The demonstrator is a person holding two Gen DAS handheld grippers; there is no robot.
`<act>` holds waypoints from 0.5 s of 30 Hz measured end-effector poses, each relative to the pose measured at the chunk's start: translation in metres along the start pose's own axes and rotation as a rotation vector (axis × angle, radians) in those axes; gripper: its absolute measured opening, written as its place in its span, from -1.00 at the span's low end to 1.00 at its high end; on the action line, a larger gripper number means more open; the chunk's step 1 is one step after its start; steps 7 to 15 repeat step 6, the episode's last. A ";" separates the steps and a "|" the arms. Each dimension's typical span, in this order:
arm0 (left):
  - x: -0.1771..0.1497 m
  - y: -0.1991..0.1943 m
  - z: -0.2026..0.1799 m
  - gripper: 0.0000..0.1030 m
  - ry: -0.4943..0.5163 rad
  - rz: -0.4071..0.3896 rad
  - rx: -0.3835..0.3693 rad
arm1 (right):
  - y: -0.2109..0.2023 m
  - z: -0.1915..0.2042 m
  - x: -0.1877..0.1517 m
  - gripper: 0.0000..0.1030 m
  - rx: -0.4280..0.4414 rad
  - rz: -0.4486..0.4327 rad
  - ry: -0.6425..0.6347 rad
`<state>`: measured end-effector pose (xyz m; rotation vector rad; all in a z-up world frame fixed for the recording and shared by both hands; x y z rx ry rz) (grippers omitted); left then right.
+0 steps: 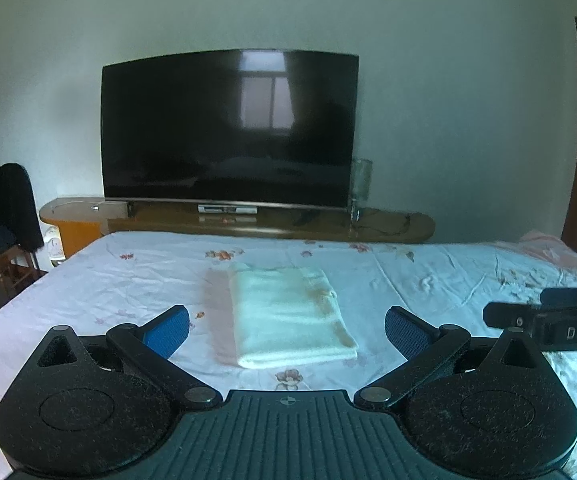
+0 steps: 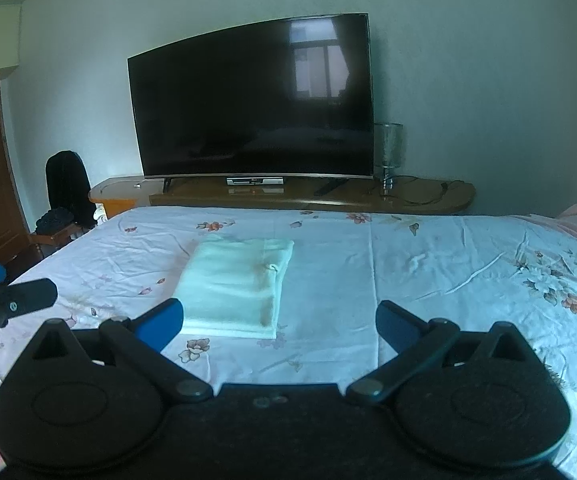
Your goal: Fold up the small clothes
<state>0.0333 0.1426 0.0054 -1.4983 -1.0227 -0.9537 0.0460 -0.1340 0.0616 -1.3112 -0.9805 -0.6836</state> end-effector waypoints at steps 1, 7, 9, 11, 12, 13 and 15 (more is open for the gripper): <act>0.001 0.000 0.002 1.00 -0.002 -0.004 -0.005 | 0.000 -0.001 0.000 0.99 0.000 0.000 -0.002; 0.002 0.001 0.003 1.00 -0.021 0.010 -0.019 | 0.000 0.000 0.002 0.99 0.003 0.003 -0.006; 0.002 0.001 0.003 1.00 -0.021 0.010 -0.019 | 0.000 0.000 0.002 0.99 0.003 0.003 -0.006; 0.002 0.001 0.003 1.00 -0.021 0.010 -0.019 | 0.000 0.000 0.002 0.99 0.003 0.003 -0.006; 0.002 0.001 0.003 1.00 -0.021 0.010 -0.019 | 0.000 0.000 0.002 0.99 0.003 0.003 -0.006; 0.002 0.001 0.003 1.00 -0.021 0.010 -0.019 | 0.000 0.000 0.002 0.99 0.003 0.003 -0.006; 0.002 0.001 0.003 1.00 -0.021 0.010 -0.019 | 0.000 0.000 0.002 0.99 0.003 0.003 -0.006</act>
Point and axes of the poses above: each gripper's, at about its wrist camera, not at the fingertips, and y roughly the way its jaws point, z to its left, x to its top, the point moved 2 cm from there along y, roughly the way its jaws point, and after that the axes turned 6 degrees about -y, right-handed, at the moved point
